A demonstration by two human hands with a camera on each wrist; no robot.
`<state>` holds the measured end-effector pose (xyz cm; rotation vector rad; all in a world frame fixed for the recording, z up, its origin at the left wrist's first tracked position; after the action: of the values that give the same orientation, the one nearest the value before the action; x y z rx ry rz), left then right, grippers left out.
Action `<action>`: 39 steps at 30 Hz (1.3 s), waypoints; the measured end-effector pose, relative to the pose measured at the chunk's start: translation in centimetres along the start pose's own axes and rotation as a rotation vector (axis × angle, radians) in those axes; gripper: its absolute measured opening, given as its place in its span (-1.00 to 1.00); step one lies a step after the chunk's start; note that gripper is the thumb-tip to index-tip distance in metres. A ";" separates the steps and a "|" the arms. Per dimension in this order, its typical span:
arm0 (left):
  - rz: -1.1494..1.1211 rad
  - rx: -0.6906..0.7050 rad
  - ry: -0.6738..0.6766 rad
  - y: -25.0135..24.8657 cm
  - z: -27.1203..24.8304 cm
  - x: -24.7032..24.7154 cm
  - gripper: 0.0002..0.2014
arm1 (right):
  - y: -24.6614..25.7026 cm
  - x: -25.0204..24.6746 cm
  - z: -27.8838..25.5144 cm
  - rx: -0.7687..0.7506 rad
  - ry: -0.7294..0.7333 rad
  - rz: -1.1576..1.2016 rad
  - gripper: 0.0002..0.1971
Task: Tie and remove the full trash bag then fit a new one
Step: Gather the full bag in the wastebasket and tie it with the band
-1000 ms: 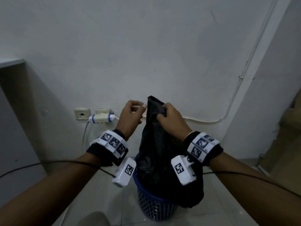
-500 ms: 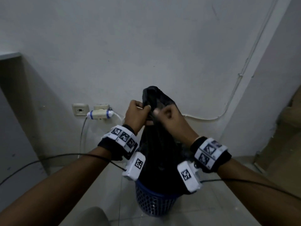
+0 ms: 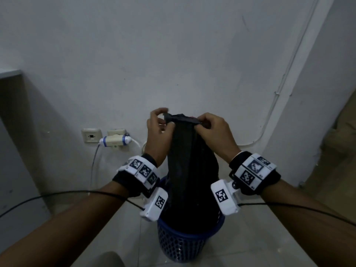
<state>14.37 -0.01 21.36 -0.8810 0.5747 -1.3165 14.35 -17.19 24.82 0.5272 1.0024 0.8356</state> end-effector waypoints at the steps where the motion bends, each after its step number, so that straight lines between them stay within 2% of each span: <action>1: 0.012 0.049 0.057 -0.4 -0.3 0.6 -0.61 | 0.2 -0.1 0.3 0.027 0.026 0.051 -0.94; 3: 0.008 0.089 0.188 -1.0 -1.0 2.1 -0.57 | 0.6 0.0 0.4 0.077 0.098 0.154 -0.88; 5: 0.032 0.083 0.243 -1.4 -1.1 2.9 -0.52 | 0.9 0.2 0.3 0.122 0.181 0.237 -0.84; 8: 0.039 0.047 0.233 -1.4 -0.9 2.7 -0.53 | 1.0 -0.1 0.1 0.204 0.249 0.361 -0.77; 11: 0.035 0.062 0.214 -1.3 -0.6 2.1 -0.66 | 1.1 -0.3 0.0 0.277 0.350 0.438 -0.75; 14: 0.051 0.106 0.223 -1.2 -0.6 2.1 -0.69 | 1.9 -0.6 0.2 0.211 0.346 0.348 -0.79; 19: -0.012 0.152 0.238 -2.8 -1.4 3.0 -0.55 | 4.1 -1.6 0.8 0.078 0.261 0.224 -0.82; 21: 0.044 0.195 0.227 -3.2 -1.3 3.4 -0.63 | 5.1 -1.8 1.0 0.065 0.264 0.201 -0.83; 24: 0.145 0.216 0.131 -2.9 -0.6 3.1 -0.77 | 6.1 -1.8 1.1 0.125 0.296 0.147 -0.86; 27: 0.223 0.217 0.118 -2.3 -0.6 2.6 -0.75 | 6.8 -2.3 1.1 0.194 0.269 0.189 -0.82; 30: 0.183 0.214 0.108 -2.1 -1.0 2.1 -0.80 | 7.4 -3.0 1.4 0.093 0.171 0.081 -0.75; 33: 0.167 0.218 0.073 -2.2 -0.9 1.6 -0.76 | 6.7 -2.2 1.2 0.106 0.228 0.012 -0.73; 36: 0.182 0.214 0.073 -2.0 -0.6 1.5 -0.71 | 6.1 -1.3 0.5 0.115 0.308 0.004 -0.62; 39: 0.193 0.221 0.076 -1.8 -0.6 1.3 -0.64 | 6.0 -0.9 0.5 0.016 0.326 -0.090 -0.76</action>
<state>13.13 -1.43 22.60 -0.5813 0.5471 -1.2146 12.39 -14.45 29.86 0.3622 1.3228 0.8498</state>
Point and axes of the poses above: each hand's wrist, its own z-axis towards the middle knuckle, its own x-axis out of the palm, y = z × x, the point moved 5 cm from there along z, towards the middle knuckle, and after that the axes turned 6 degrees about x, right-handed, at the moved point
